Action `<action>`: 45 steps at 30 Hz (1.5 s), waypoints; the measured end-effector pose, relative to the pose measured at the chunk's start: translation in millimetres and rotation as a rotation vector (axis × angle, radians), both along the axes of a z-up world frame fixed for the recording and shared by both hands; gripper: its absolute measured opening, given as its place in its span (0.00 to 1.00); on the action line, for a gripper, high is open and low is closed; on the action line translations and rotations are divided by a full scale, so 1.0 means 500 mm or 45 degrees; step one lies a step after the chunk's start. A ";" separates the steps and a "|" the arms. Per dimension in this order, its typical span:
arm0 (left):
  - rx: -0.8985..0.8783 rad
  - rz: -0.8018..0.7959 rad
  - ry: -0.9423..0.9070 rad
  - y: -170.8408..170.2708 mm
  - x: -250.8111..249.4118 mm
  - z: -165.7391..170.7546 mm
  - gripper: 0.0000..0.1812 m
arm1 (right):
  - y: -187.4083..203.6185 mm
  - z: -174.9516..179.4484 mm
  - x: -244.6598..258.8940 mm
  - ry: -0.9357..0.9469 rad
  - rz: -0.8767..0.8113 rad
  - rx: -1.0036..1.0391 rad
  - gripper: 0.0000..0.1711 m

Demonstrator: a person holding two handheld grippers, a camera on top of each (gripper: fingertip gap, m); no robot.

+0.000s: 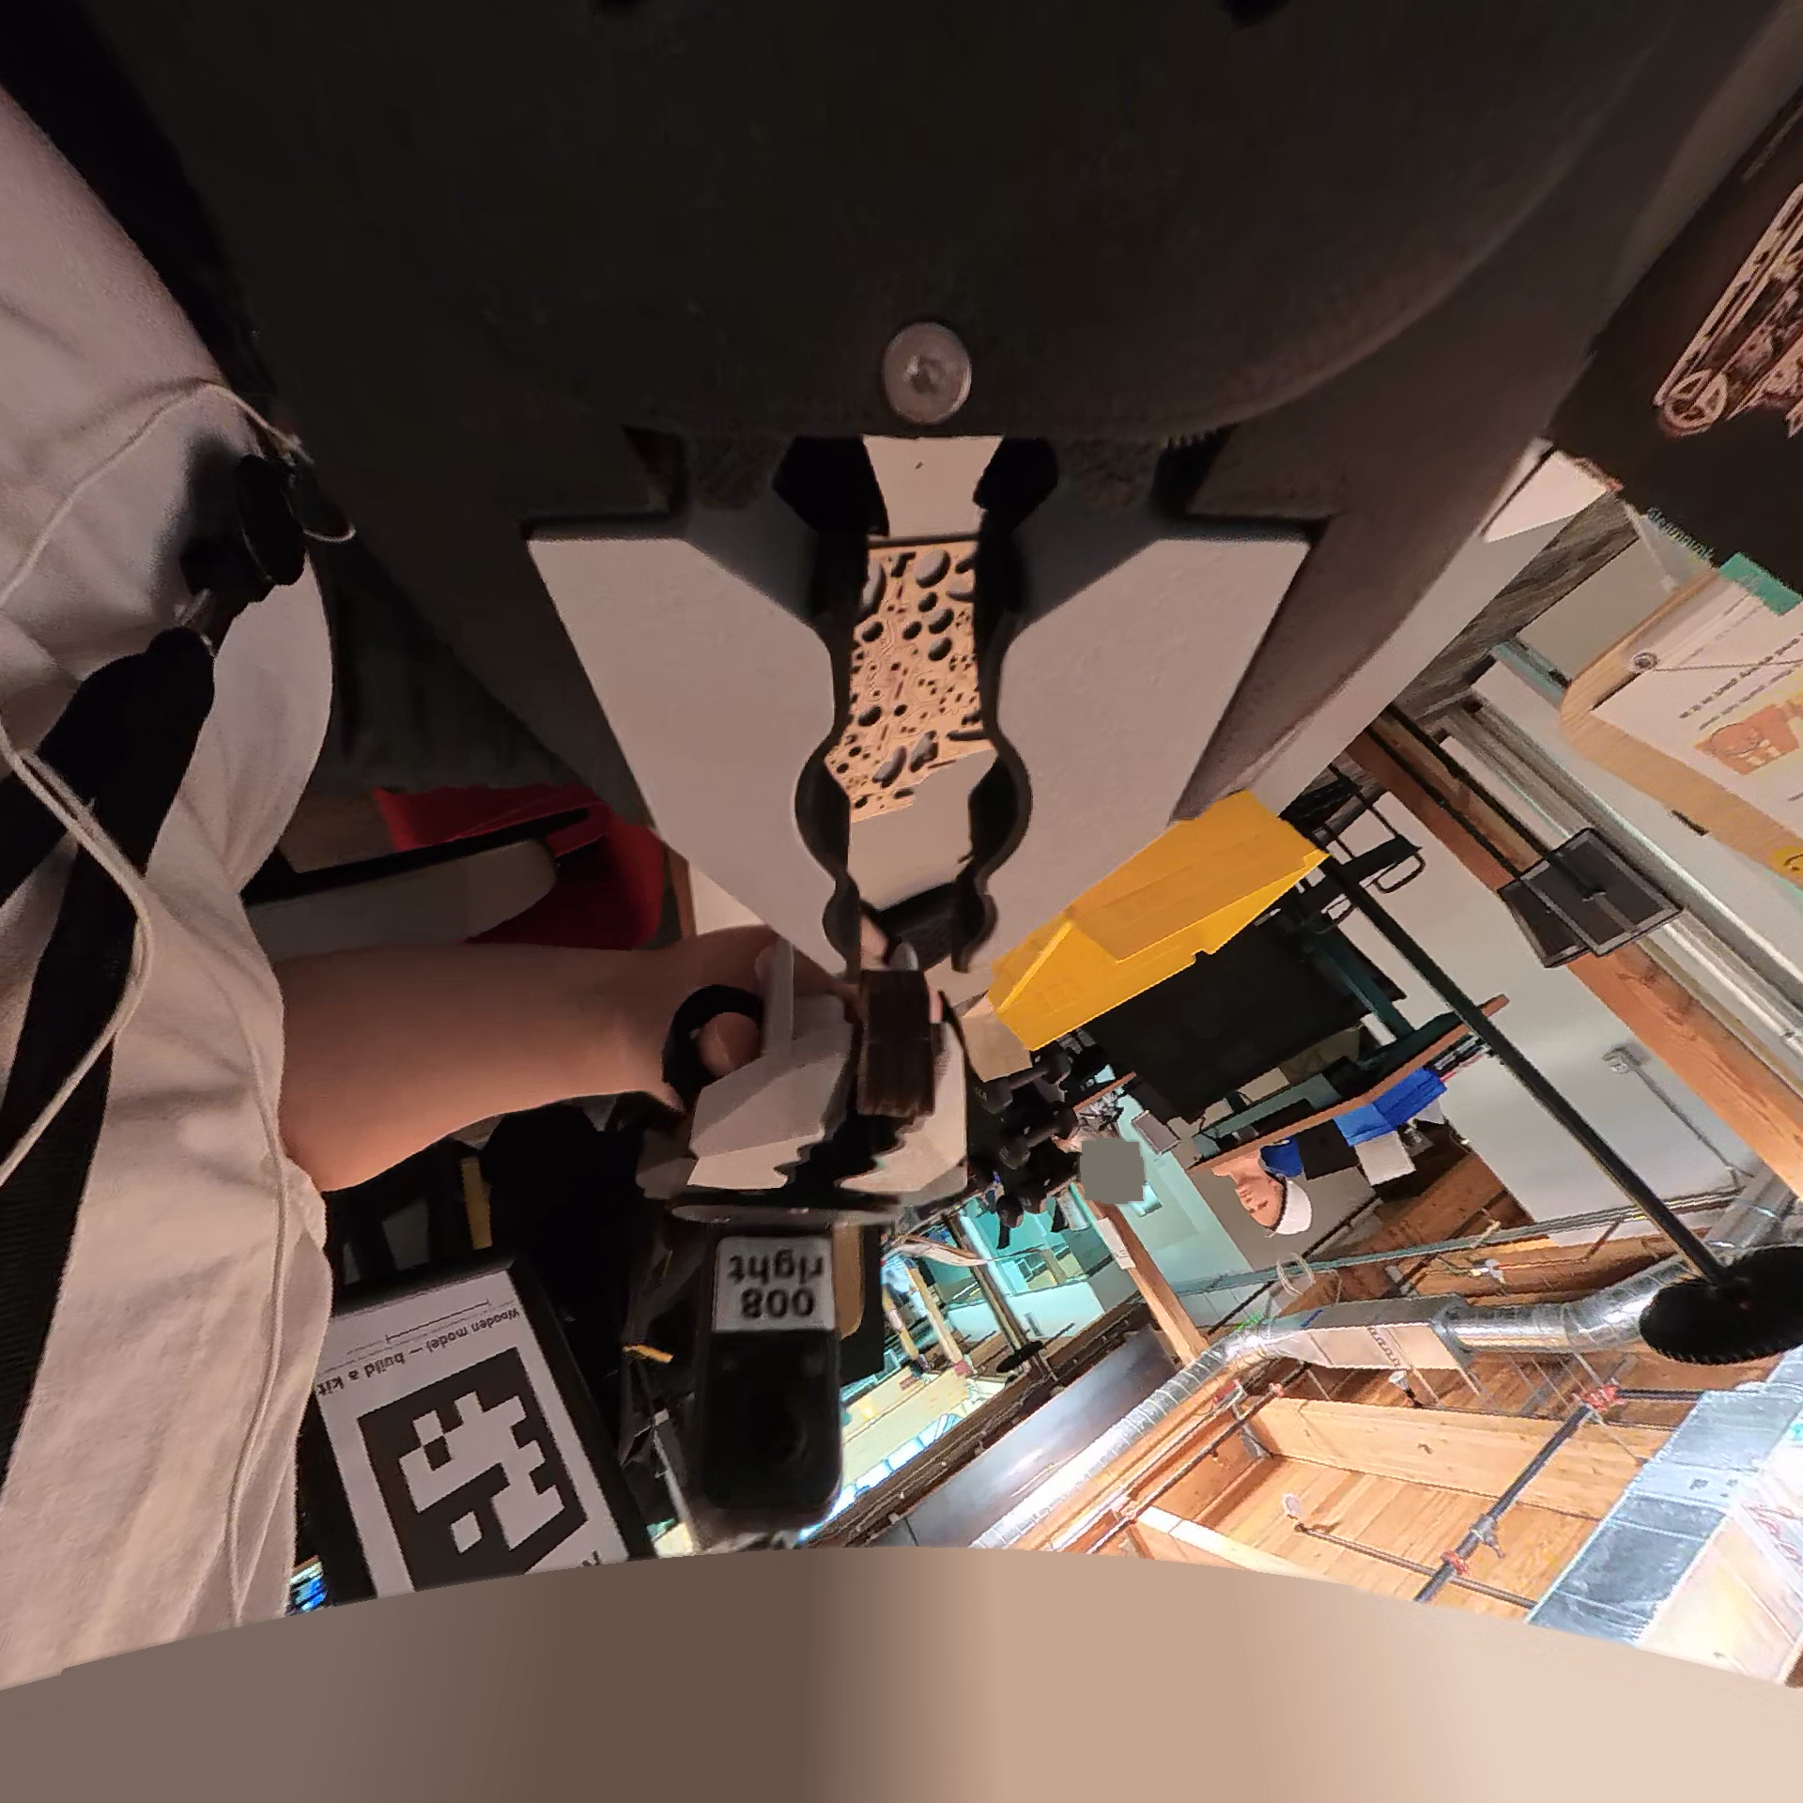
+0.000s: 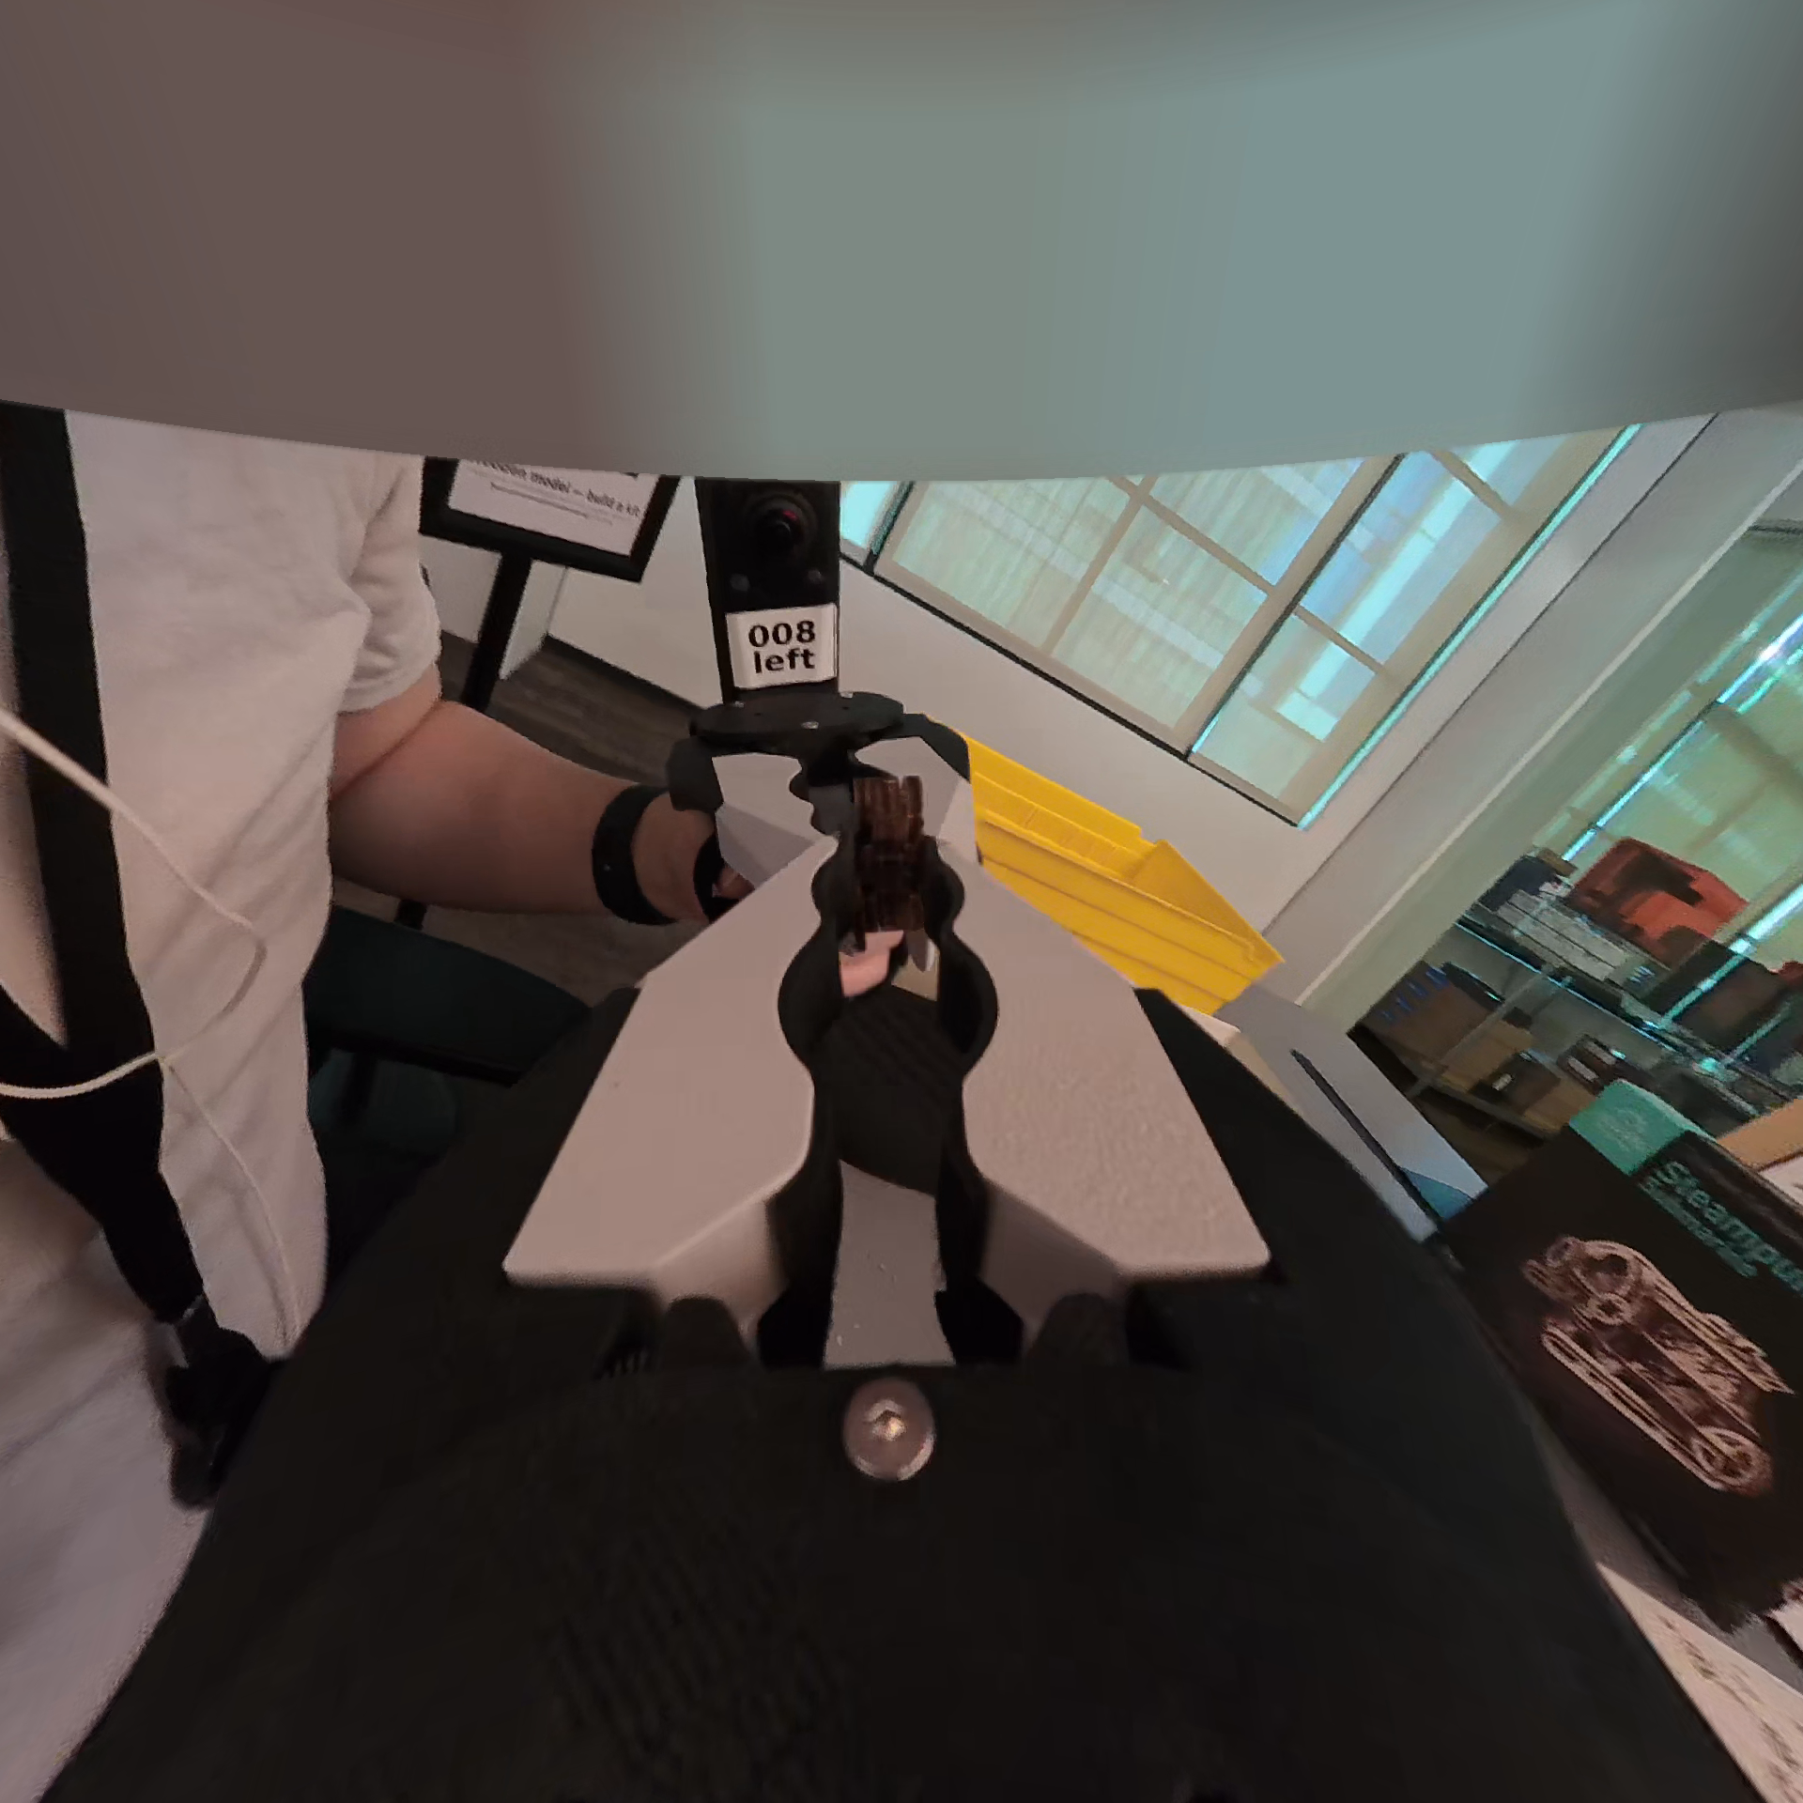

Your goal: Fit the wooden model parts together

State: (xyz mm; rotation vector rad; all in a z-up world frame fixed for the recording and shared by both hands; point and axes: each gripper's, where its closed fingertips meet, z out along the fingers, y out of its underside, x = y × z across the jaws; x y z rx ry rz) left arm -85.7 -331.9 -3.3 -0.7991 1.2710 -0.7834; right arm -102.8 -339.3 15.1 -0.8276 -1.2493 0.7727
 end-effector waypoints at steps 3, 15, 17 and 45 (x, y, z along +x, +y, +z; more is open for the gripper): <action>0.005 -0.043 0.002 -0.011 0.007 -0.002 0.00 | 0.002 0.008 0.007 0.085 0.045 -0.060 0.07; -0.080 -0.034 -0.024 -0.005 0.023 0.002 0.08 | 0.005 0.012 0.015 0.229 0.201 -0.274 0.05; -0.085 -0.042 -0.067 -0.007 0.023 0.009 0.06 | 0.004 0.012 0.015 0.286 0.237 -0.315 0.06; -0.060 0.197 0.559 0.039 0.009 -0.106 0.06 | 0.043 -0.108 -0.002 -0.609 0.045 -0.148 0.07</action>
